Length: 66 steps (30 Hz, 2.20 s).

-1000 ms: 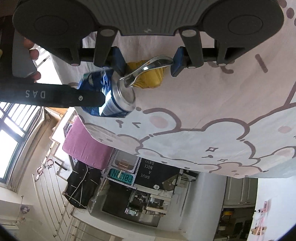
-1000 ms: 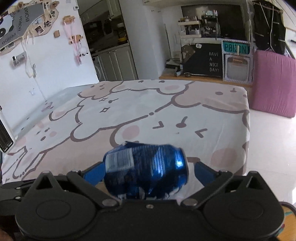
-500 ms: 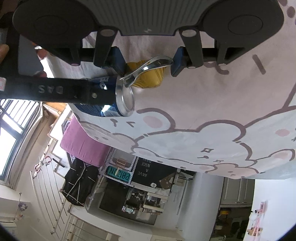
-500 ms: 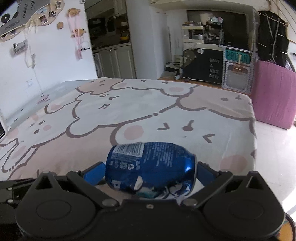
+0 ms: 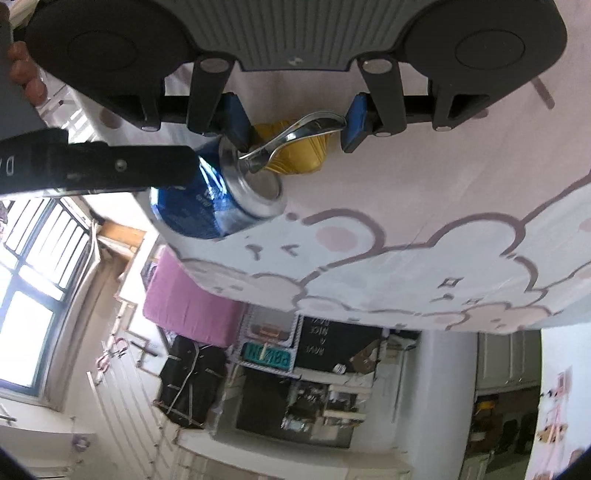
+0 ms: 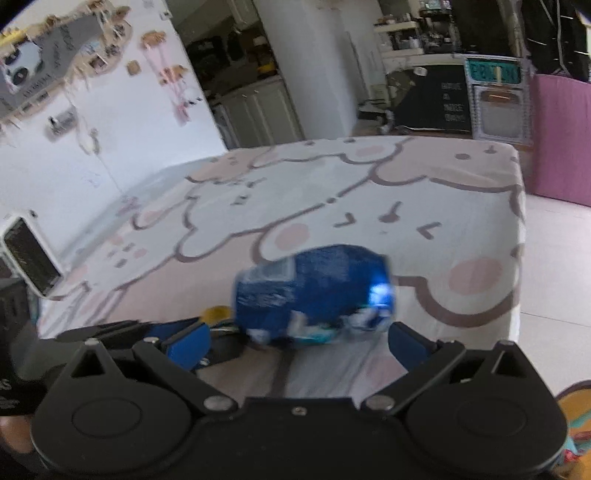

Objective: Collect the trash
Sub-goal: 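Lift the blue can with the right gripper and adjust its grip while the left holds the wrapper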

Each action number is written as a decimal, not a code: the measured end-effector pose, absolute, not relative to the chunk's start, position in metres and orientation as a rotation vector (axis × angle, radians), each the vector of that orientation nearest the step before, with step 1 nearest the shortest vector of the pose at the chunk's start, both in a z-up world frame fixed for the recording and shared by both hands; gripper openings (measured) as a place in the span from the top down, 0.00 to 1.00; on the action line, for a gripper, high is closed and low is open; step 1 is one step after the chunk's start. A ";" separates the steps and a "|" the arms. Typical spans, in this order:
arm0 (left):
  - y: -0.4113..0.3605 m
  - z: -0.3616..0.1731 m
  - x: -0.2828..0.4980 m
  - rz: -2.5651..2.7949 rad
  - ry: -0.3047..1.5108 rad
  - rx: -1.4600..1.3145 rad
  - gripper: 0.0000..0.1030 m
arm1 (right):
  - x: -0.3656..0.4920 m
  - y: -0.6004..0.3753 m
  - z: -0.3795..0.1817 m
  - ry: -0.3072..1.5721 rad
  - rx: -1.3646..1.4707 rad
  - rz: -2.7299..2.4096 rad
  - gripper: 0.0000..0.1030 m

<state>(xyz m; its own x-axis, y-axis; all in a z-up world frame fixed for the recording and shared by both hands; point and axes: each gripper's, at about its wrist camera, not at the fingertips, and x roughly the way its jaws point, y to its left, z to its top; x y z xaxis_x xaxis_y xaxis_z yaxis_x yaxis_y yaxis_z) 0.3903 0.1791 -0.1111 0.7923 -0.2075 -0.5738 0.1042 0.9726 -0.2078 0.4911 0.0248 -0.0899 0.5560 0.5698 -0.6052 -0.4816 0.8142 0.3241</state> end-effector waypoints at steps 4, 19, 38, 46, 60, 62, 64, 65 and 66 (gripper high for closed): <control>0.174 -0.095 0.382 -0.199 0.582 -0.175 0.48 | 0.485 0.021 -0.074 0.702 0.178 0.705 0.00; 0.175 -0.101 0.400 -0.162 0.599 -0.166 0.48 | 0.495 -0.004 -0.076 0.704 0.248 0.718 0.00; 0.191 -0.098 0.435 -0.121 0.644 -0.210 0.48 | 0.552 0.028 -0.073 0.667 0.044 0.702 0.79; 0.210 -0.090 0.471 -0.071 0.640 -0.225 0.48 | 0.596 0.049 -0.065 0.682 0.019 0.721 0.69; 0.218 -0.107 0.503 -0.063 0.685 -0.287 0.48 | 0.627 0.080 -0.070 0.771 0.103 0.510 0.01; 0.218 -0.108 0.503 -0.064 0.683 -0.298 0.48 | 0.632 0.092 -0.068 0.785 0.073 0.494 0.01; 0.218 -0.109 0.503 -0.066 0.683 -0.310 0.48 | 0.636 0.106 -0.067 0.790 0.001 0.470 0.01; 0.218 -0.109 0.502 -0.065 0.682 -0.312 0.48 | 0.638 0.113 -0.067 0.790 -0.030 0.463 0.01; 0.219 -0.109 0.502 -0.065 0.682 -0.314 0.48 | 0.640 0.119 -0.067 0.792 -0.062 0.454 0.01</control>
<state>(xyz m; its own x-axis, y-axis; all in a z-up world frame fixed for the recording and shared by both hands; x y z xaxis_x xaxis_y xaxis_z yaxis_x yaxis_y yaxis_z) 0.5023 0.2185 -0.1094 0.7762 -0.1614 -0.6095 -0.0429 0.9509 -0.3064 0.6397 0.1194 -0.0671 0.6116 0.3704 -0.6991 -0.4160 0.9022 0.1140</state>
